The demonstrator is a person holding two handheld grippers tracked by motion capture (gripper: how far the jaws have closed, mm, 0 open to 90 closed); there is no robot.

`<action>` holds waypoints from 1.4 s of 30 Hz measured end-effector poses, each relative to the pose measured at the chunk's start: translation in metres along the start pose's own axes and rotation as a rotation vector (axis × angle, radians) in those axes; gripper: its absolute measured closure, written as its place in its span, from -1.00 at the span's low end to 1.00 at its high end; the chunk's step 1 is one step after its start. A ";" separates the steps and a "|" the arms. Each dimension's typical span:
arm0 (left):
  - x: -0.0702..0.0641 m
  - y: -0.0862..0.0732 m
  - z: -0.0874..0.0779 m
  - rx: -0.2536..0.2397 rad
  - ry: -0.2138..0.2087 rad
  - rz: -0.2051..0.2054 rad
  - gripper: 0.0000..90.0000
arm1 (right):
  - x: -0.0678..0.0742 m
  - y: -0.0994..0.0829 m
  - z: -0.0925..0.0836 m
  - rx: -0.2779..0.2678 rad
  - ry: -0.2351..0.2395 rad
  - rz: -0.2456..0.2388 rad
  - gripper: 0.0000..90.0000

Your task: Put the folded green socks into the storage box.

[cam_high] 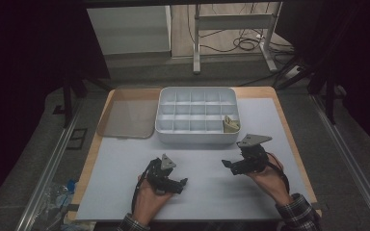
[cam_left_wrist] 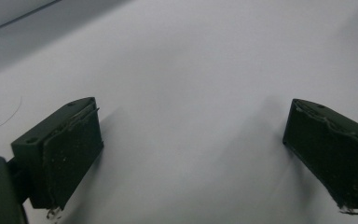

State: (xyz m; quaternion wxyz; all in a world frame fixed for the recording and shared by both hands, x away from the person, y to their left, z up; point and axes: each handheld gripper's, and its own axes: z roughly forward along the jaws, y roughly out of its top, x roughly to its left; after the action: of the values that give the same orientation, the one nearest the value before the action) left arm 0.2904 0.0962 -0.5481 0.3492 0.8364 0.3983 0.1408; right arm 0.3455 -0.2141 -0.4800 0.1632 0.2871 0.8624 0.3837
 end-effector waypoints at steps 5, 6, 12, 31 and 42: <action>0.000 0.000 0.000 -0.002 0.000 -0.002 -0.91 | 0.007 -0.008 0.002 0.000 0.018 0.000 -0.78; 0.000 0.000 0.000 -0.002 0.000 -0.002 -0.91 | 0.008 -0.010 0.002 -0.001 0.022 -0.001 -0.78; 0.000 0.000 0.000 -0.002 0.000 -0.002 -0.91 | 0.015 -0.018 0.004 0.003 0.044 -0.006 -0.80; 0.000 0.000 0.000 -0.001 0.000 0.000 -0.91 | 0.036 -0.041 0.010 0.030 0.049 -0.030 -0.80; 0.000 0.000 0.000 -0.001 0.000 0.000 -0.91 | 0.044 -0.050 0.020 0.065 0.054 -0.050 -0.80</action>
State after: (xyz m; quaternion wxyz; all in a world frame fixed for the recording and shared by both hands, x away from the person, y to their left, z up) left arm 0.2904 0.0962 -0.5481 0.3498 0.8361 0.3984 0.1411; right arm 0.3028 -0.2022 -0.5339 0.1400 0.2600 0.8854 0.3591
